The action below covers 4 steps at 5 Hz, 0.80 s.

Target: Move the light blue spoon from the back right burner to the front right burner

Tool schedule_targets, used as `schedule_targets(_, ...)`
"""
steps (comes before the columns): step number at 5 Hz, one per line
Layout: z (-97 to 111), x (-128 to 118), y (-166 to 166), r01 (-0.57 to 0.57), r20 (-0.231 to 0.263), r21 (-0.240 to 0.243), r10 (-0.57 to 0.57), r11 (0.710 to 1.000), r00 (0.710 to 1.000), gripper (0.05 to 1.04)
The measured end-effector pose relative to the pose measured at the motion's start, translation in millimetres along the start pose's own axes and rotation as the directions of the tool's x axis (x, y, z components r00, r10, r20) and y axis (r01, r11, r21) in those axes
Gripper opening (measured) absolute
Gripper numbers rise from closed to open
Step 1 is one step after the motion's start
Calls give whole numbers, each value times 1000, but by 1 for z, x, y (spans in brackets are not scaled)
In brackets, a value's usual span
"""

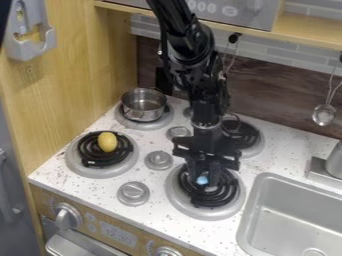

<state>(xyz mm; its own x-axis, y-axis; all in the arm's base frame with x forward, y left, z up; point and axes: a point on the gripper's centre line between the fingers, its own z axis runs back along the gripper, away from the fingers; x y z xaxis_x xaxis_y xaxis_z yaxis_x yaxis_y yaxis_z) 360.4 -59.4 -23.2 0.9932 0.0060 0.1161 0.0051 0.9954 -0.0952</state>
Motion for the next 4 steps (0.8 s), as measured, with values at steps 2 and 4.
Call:
schedule_targets(2, -13, -9, 4, -40, -89, -1, 39, 999, 995, 677)
schedule_targets(4, 10, -2, 11, 13, -1, 76, -13, 997, 1000, 1012)
